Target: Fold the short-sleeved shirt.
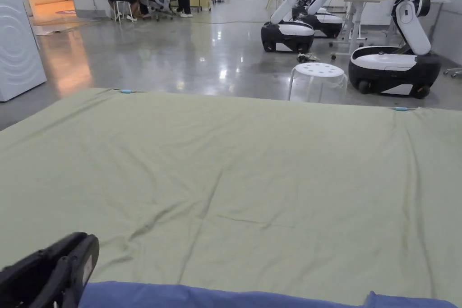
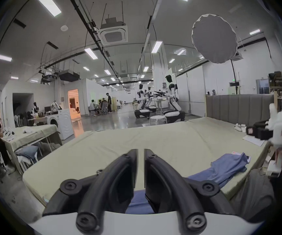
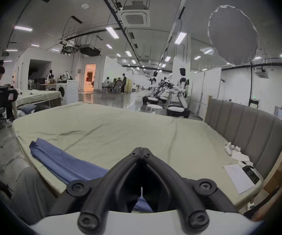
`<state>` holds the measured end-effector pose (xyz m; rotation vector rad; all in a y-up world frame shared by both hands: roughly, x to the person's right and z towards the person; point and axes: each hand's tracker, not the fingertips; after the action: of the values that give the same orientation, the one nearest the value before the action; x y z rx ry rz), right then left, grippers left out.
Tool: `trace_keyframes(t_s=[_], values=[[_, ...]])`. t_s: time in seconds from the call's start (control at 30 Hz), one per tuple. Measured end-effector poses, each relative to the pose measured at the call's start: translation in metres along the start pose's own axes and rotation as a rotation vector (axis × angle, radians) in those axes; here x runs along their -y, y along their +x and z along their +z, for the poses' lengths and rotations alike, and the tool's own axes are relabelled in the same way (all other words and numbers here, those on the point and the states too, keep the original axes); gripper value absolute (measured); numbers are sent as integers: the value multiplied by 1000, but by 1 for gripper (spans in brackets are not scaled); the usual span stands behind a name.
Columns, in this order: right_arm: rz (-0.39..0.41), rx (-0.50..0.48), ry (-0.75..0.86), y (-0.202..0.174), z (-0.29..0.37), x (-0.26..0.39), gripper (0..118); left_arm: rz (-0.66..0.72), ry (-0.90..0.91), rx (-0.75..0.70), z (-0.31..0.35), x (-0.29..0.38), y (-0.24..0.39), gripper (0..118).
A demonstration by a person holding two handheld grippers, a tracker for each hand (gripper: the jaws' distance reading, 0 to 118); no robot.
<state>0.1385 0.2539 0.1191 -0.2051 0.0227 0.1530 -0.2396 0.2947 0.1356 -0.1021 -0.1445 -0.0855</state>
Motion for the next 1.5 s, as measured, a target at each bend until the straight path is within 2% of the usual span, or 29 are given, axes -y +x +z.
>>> trace_keyframes(t_s=[0.07,0.13,0.27,0.33,0.4,0.47,0.5,0.53,0.6,0.7,0.8,0.87,0.97,1.17,1.33,1.4,1.47,1.5], values=[[24,-66,-61,-9,-8,1,0,20,-7,9,-1,5,1,3],[-2,-108,-73,-14,-12,4,0,31,-25,1,-3,10,0,3],[-5,-106,-57,-23,-9,5,0,86,-52,38,-3,19,-12,3],[-70,-148,-64,-20,-10,4,0,104,-54,24,-5,23,-19,3],[-83,-136,-64,-19,-11,5,0,190,-73,29,-8,29,-36,3],[-79,-94,-73,-16,-15,7,0,387,-78,118,-12,35,-70,3],[-92,-88,-82,-12,-17,8,0,484,-74,109,-14,43,-90,4],[-128,-98,-95,-6,-17,10,0,541,-80,97,-16,50,-108,9],[-215,-129,-95,3,-13,14,0,594,-182,146,-28,66,-143,61],[-250,-113,-116,10,-16,20,0,729,-353,188,-54,107,-183,65],[-282,-110,-148,14,-18,23,0,898,-420,179,-76,155,-208,65],[-289,-114,-157,15,-17,24,0,992,-472,232,-88,176,-211,65],[-269,-107,-181,14,-16,26,0,1069,-488,280,-102,210,-206,65],[-257,-117,-218,11,-20,28,0,1201,-487,395,-137,230,-190,65],[-237,-125,-243,6,-23,31,0,1202,-491,416,-154,237,-185,62],[-234,-136,-253,2,-26,34,0,1201,-504,422,-156,228,-175,51],[-228,-145,-261,1,-27,34,0,1189,-533,407,-165,223,-167,17],[-224,-148,-264,1,-27,35,0,1153,-611,368,-168,225,-162,16]])
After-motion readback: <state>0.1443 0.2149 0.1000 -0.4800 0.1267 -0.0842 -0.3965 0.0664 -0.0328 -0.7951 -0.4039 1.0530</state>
